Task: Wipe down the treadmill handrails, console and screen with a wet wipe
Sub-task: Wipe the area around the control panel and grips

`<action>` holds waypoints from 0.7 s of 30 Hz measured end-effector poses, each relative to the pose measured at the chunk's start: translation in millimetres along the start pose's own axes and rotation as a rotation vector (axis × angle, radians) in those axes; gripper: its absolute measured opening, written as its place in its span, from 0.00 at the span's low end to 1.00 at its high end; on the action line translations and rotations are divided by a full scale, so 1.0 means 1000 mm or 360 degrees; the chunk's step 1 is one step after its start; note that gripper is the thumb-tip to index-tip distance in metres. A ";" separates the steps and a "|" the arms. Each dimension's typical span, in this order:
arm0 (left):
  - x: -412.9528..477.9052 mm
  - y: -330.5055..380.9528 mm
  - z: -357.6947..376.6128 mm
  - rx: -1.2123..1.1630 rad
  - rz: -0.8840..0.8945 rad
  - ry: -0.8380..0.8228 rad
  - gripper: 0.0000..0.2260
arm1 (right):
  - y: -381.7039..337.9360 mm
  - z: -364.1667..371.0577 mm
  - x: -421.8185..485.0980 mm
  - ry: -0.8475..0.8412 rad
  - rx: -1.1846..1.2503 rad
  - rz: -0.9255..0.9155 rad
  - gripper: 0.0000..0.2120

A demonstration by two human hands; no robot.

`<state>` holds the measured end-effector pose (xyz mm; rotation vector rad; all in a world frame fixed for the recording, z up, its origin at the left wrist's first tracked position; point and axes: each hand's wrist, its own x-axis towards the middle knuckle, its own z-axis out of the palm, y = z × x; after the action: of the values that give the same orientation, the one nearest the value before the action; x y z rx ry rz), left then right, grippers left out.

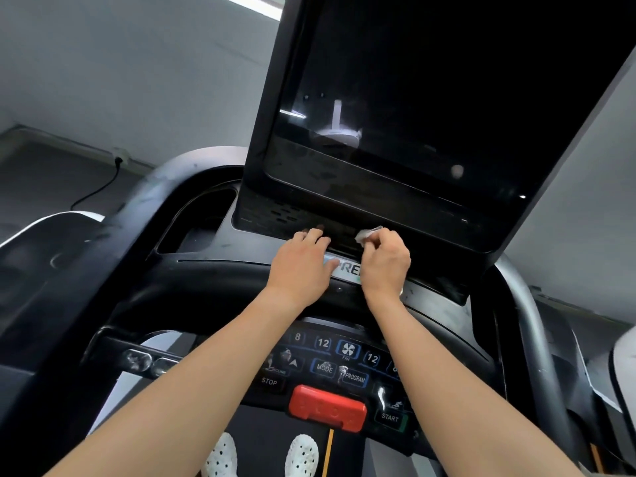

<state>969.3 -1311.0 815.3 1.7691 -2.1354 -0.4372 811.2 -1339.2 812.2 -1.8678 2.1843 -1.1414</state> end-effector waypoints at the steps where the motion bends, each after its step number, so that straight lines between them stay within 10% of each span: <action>1: -0.001 -0.002 -0.002 -0.0010 0.0005 0.0000 0.24 | -0.005 0.003 0.001 -0.0012 0.0024 -0.0004 0.08; 8: -0.007 -0.023 -0.003 0.0085 -0.0262 0.0077 0.25 | -0.031 0.022 0.006 -0.0283 0.0122 -0.0249 0.08; 16: -0.003 -0.025 -0.001 0.0138 -0.0240 -0.0046 0.25 | -0.004 0.007 -0.002 0.0076 0.0111 0.0219 0.09; 21: -0.002 -0.022 -0.002 0.0173 -0.0251 -0.0084 0.25 | -0.022 0.017 0.004 -0.0202 0.0110 -0.0122 0.08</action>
<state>990.1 -1313.4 807.6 2.0171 -2.0993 -0.4186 836.4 -1350.8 813.2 -1.9534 1.9977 -1.0635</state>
